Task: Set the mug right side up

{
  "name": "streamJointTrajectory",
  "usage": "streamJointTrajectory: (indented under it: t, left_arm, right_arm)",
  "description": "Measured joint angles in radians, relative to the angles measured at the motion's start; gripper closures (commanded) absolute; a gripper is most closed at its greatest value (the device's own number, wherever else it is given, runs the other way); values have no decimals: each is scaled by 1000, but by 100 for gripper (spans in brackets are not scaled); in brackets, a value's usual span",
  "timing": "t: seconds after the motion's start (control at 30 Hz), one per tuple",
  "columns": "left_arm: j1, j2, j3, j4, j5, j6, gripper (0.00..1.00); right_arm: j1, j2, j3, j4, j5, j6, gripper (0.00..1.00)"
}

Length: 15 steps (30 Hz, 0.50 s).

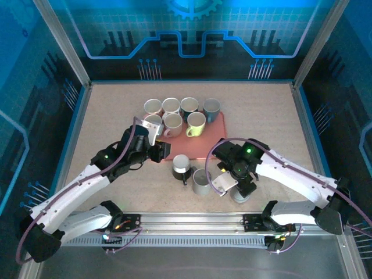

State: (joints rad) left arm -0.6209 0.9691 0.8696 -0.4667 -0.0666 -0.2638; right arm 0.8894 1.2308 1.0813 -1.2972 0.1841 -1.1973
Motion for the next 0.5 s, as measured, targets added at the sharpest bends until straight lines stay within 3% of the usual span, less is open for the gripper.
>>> streamJointTrajectory:
  t: [0.5]
  left_arm:
    - [0,-1,-9,13,-7,1,56]
  right_arm:
    - [-22,-6,-283,134,93,38,0]
